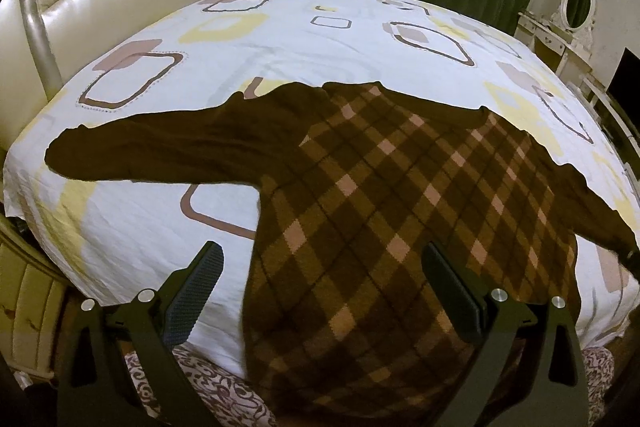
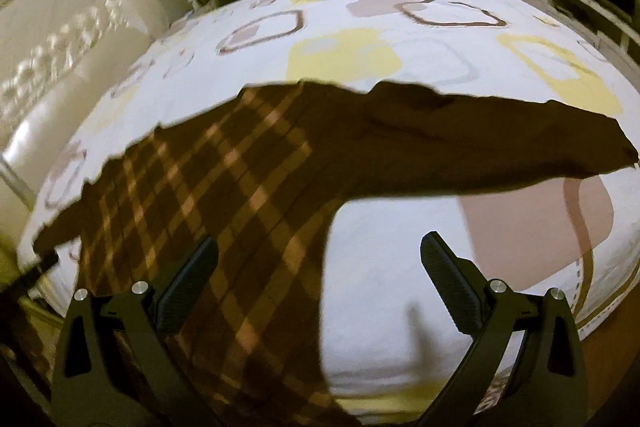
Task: Fold small clothes
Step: 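Grasp the sweater sleeve cuff with the right gripper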
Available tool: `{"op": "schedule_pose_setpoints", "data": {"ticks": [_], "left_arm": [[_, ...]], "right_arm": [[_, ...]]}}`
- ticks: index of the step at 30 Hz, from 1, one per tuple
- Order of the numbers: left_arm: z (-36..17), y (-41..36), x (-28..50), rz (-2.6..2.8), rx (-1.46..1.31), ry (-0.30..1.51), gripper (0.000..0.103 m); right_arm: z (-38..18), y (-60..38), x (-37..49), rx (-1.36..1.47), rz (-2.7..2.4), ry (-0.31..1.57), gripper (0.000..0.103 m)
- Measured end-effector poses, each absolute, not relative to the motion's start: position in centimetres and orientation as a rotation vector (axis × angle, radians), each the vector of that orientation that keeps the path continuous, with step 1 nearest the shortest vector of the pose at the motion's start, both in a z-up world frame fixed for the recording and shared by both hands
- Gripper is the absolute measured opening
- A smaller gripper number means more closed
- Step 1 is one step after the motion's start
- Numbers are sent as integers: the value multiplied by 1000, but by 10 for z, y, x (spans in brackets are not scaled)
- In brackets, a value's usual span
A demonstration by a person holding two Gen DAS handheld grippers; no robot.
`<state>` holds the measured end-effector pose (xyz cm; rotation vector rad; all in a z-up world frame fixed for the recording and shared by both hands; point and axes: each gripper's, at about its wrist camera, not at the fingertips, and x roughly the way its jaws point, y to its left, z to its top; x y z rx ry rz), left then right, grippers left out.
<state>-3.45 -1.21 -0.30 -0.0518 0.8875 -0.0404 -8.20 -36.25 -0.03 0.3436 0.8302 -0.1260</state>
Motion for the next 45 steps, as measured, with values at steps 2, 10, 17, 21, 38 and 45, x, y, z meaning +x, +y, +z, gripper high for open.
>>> {"op": "schedule_pose_setpoints", "data": {"ticks": [2, 10, 17, 21, 38, 45], "left_arm": [[-4, -12, -35, -37, -53, 894, 99], [-10, -12, -32, -22, -45, 904, 99], [-13, -4, -25, 8, -77, 923, 99], [-13, 1, -23, 33, -74, 926, 99], [-16, 15, -17, 85, -68, 956, 99], [-13, 21, -15, 71, -84, 956, 99]], "right_arm": [[8, -394, -85, 434, -124, 800, 101], [5, -594, -136, 917, -262, 581, 85], [-41, -707, -182, 1198, -452, 476, 71], [-61, -732, -183, 1254, -495, 468, 64], [-101, -753, -160, 1297, -498, 480, 3], [-103, -764, -198, 1327, -588, 397, 3]]}}
